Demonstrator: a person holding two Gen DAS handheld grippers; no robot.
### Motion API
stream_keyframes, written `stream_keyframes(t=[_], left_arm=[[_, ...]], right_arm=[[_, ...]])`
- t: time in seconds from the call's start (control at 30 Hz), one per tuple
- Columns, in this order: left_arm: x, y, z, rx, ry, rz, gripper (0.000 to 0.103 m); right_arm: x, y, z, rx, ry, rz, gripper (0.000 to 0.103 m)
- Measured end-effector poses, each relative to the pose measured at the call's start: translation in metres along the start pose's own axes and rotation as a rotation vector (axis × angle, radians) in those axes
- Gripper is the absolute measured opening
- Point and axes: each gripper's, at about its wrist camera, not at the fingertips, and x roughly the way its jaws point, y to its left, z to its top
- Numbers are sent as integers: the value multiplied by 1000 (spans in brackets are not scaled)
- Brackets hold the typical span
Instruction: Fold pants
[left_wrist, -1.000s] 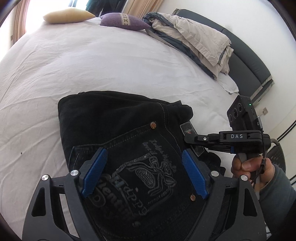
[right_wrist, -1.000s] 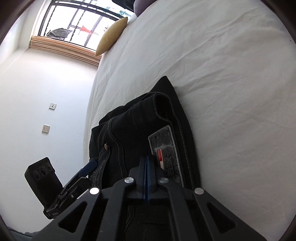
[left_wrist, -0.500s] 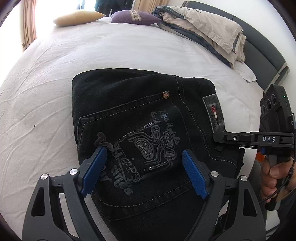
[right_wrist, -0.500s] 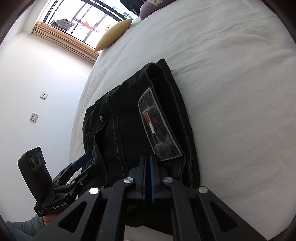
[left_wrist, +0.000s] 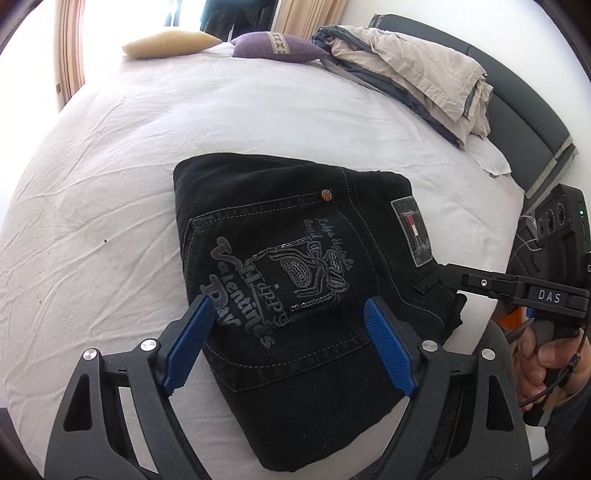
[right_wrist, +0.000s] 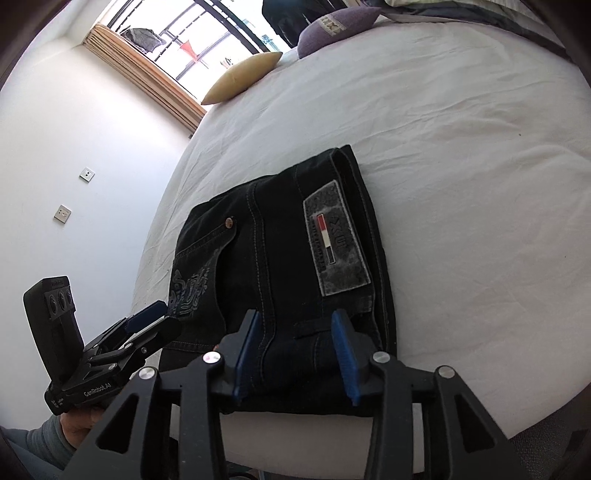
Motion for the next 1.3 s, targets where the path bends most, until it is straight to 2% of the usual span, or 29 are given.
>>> stream_keyframes(t=[0.03,0.1,0.13,0.17,0.2,0.27,0.37,0.5,0.57,0.63,0.7,0.87,0.97,1.07,1.1,1.3], left_arm=[[-4,1,-3,4,-7,10,83],[2,6,-11,0,33,13,83],[12,10,-18,-13,79,16,83],[24,15,-27,-33,127,5,84],[32,21,-36,-57,143,-17,86],[31,20,-41,-17,104,-15,87],[27,16,-37,-4,118,9,87],[-4,22,-30,11,50,66,87],[-20,32,-22,-11,8,73,87],[-22,46,-14,-66,6,47,87],[-14,60,-8,-131,46,15,87],[16,88,-2,-319,157,-146,87],[31,84,3,-303,209,-194,87],[47,68,11,-262,251,-196,86],[51,65,13,-251,261,-209,83],[55,63,20,-222,278,-222,47]], right_arm=[[-3,0,-1,-11,-3,2,47],[6,-5,-7,-21,43,-63,54],[13,-10,-13,-25,72,-81,54],[16,-15,-18,-34,75,-89,54],[16,-15,-21,-52,62,-95,54],[15,-11,-24,-85,53,-115,54],[8,-9,-20,-95,56,-126,54],[-20,-9,-4,-55,-29,-88,54],[-30,-19,4,-22,-55,-83,59],[-26,-34,14,24,-42,-81,61],[-17,-47,23,71,-25,-44,61],[12,-83,44,213,31,45,62],[36,-90,55,243,86,69,62],[52,-80,67,217,129,69,59],[58,-76,70,203,149,67,46],[60,-60,74,126,165,12,31]])
